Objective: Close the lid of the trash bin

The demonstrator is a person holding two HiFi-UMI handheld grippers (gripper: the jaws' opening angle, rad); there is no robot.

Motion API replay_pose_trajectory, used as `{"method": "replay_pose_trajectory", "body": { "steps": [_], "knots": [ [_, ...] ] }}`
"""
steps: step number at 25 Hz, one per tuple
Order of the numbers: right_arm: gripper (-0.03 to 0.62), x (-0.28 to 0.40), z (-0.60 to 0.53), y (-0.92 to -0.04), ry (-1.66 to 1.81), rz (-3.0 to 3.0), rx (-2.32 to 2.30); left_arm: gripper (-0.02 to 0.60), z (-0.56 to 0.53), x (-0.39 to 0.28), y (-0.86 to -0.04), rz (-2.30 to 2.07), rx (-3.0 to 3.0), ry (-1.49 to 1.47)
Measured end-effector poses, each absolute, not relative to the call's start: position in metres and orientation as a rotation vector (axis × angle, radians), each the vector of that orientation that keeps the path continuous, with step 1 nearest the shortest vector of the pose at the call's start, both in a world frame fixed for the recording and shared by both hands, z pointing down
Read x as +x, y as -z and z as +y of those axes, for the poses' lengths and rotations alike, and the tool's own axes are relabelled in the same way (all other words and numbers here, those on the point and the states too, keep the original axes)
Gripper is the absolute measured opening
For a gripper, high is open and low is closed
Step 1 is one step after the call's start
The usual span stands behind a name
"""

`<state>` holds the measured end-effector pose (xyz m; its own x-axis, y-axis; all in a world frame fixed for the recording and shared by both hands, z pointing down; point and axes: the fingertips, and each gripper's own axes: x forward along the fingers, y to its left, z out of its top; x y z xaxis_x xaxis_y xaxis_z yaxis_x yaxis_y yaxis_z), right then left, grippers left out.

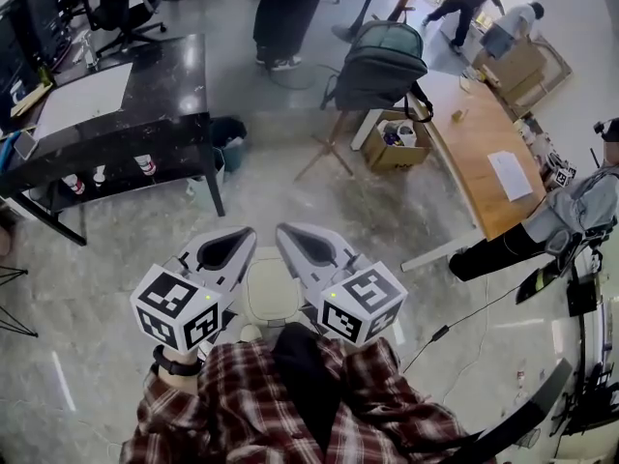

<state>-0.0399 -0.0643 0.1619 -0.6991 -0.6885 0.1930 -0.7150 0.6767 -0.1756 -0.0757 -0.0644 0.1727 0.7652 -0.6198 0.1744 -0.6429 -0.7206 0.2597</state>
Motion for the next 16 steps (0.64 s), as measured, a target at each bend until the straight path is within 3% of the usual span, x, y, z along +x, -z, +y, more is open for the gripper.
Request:
{"method": "replay_pose_trajectory", "body": {
  "steps": [16],
  "knots": [
    [0.012,-0.047,-0.064,-0.172,-0.393,-2.761,1.142,0.011,-0.061,-0.086,-0.188,-0.990,2.614,-0.113]
  ]
}}
